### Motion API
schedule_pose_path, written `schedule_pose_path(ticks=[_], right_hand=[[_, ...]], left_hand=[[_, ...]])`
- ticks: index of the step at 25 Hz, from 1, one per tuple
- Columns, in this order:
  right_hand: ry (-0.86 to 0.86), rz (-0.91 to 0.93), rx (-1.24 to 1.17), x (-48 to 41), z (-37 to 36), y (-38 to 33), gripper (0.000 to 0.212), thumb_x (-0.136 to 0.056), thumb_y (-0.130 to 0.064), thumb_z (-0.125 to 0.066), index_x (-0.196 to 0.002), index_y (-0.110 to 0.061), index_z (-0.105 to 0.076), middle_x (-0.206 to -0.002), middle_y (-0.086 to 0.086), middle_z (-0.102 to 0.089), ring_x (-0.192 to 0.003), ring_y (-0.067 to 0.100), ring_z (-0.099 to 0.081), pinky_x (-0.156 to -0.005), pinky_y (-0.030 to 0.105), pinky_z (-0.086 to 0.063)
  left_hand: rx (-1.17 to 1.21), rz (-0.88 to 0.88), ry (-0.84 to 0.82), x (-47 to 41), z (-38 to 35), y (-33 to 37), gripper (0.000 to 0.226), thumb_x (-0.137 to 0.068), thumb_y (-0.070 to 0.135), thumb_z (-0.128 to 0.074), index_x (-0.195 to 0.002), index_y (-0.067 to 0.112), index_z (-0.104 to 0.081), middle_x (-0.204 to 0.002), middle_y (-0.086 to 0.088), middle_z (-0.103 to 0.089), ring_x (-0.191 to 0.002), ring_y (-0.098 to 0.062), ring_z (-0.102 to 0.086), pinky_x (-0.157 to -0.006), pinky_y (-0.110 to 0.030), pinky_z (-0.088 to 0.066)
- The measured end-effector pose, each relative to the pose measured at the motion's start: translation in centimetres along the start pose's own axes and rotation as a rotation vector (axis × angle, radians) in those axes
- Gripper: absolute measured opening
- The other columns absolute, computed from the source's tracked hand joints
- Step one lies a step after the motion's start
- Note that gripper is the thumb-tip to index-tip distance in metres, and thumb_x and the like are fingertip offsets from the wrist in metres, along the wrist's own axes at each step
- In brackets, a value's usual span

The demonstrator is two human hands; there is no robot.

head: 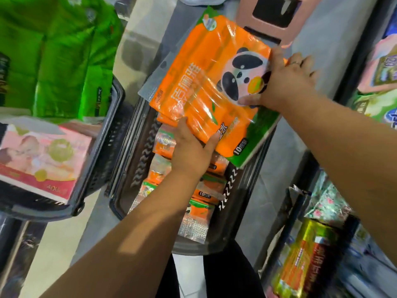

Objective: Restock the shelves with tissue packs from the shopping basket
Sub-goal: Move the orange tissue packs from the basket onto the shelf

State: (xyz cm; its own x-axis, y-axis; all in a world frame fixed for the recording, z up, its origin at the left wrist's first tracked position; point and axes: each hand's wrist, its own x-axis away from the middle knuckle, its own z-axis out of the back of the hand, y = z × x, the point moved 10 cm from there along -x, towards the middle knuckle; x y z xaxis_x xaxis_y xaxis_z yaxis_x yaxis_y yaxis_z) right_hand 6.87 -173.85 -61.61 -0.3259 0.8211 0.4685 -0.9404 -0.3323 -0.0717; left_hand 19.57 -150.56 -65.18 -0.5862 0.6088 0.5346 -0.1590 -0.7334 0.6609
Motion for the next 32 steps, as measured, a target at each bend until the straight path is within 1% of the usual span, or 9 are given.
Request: schedule_pose_path(ticks=[8, 11, 14, 17, 20, 23, 26, 29, 32], right_hand=[[-0.074, -0.198, -0.171, 6.8, -4.9, 0.5, 0.131, -0.045, -0.083, -0.072, -0.146, -0.026, -0.012, -0.144, 0.022, -0.034, -0.136, 0.042, -0.027, -0.106, 0.062, -0.020], [-0.054, -0.283, -0.257, 9.9, -7.0, 0.8, 0.131, -0.041, -0.087, -0.068, -0.145, -0.025, -0.016, -0.142, 0.022, -0.037, -0.133, 0.041, -0.030, -0.106, 0.062, -0.024], [-0.048, -0.357, -0.286, 13.2, -8.9, 0.6, 0.121, -0.046, -0.085, -0.069, -0.139, -0.021, -0.024, -0.137, 0.021, -0.041, -0.131, 0.041, -0.034, -0.103, 0.059, -0.025], [-0.010, -0.366, -0.433, 15.7, -10.7, -0.2, 0.109, -0.052, -0.073, -0.076, -0.132, -0.015, -0.032, -0.128, 0.022, -0.046, -0.122, 0.041, -0.041, -0.099, 0.051, -0.035], [0.036, -0.400, -0.722, 18.2, -12.7, -1.1, 0.105, -0.053, -0.060, -0.085, -0.133, -0.018, -0.033, -0.130, 0.013, -0.050, -0.120, 0.035, -0.047, -0.097, 0.052, -0.045], [0.051, -0.435, -0.867, 21.9, -14.2, -2.9, 0.094, -0.060, -0.048, -0.087, -0.129, -0.018, -0.031, -0.130, 0.003, -0.052, -0.112, 0.026, -0.053, -0.089, 0.042, -0.047], [0.085, -0.510, -1.004, 27.5, -14.7, -5.3, 0.080, -0.069, -0.031, -0.086, -0.127, -0.012, -0.035, -0.120, -0.001, -0.052, -0.101, 0.015, -0.050, -0.078, 0.025, -0.038], [0.140, -0.541, -1.036, 32.8, -13.4, -7.4, 0.083, -0.066, -0.032, -0.088, -0.126, -0.009, -0.036, -0.119, 0.002, -0.053, -0.105, 0.020, -0.053, -0.083, 0.030, -0.041], [0.172, -0.530, -1.069, 37.2, -10.6, -9.4, 0.082, -0.066, -0.030, -0.088, -0.126, -0.011, -0.036, -0.117, 0.001, -0.053, -0.102, 0.016, -0.052, -0.081, 0.025, -0.039]], left_hand=[[0.144, 0.073, 0.012, 0.5, 2.7, -3.1, 0.099, -0.077, 0.031, -0.079, -0.148, 0.019, -0.011, -0.147, -0.006, -0.030, -0.128, -0.019, -0.039, -0.103, -0.029, -0.034], [0.291, 0.132, 0.026, 0.4, 4.2, -5.2, 0.107, -0.074, 0.015, -0.082, -0.149, 0.020, -0.005, -0.137, 0.004, -0.038, -0.117, -0.009, -0.044, -0.097, -0.029, -0.038], [0.312, 0.183, -0.081, 0.8, 4.7, -8.0, 0.094, -0.073, 0.014, -0.083, -0.147, 0.019, -0.024, -0.125, 0.005, -0.052, -0.107, -0.012, -0.055, -0.098, -0.039, -0.047], [0.322, 0.200, -0.234, 1.5, 4.5, -9.5, 0.109, -0.066, 0.017, -0.086, -0.149, 0.029, -0.017, -0.134, 0.000, -0.054, -0.116, -0.020, -0.056, -0.100, -0.051, -0.047], [0.284, 0.158, -0.326, 1.7, 5.4, -9.7, 0.109, -0.073, 0.006, -0.081, -0.151, 0.029, -0.009, -0.139, 0.000, -0.048, -0.120, -0.021, -0.052, -0.102, -0.048, -0.044], [0.184, 0.068, -0.340, 2.4, 8.0, -9.7, 0.104, -0.075, 0.006, -0.079, -0.151, 0.030, -0.011, -0.137, 0.003, -0.047, -0.119, -0.017, -0.050, -0.101, -0.039, -0.042], [0.101, 0.000, -0.345, 4.6, 11.2, -9.9, 0.105, -0.067, 0.021, -0.082, -0.148, 0.035, -0.016, -0.138, -0.001, -0.048, -0.122, -0.020, -0.051, -0.104, -0.049, -0.043], [0.068, -0.030, -0.328, 8.3, 15.2, -9.6, 0.098, -0.061, 0.036, -0.082, -0.138, 0.041, -0.022, -0.137, 0.001, -0.046, -0.124, -0.021, -0.050, -0.105, -0.053, -0.041], [0.125, -0.025, -0.313, 12.7, 19.3, -8.5, 0.085, -0.065, 0.030, -0.081, -0.126, 0.049, -0.025, -0.133, 0.004, -0.048, -0.121, -0.018, -0.053, -0.103, -0.053, -0.042]])
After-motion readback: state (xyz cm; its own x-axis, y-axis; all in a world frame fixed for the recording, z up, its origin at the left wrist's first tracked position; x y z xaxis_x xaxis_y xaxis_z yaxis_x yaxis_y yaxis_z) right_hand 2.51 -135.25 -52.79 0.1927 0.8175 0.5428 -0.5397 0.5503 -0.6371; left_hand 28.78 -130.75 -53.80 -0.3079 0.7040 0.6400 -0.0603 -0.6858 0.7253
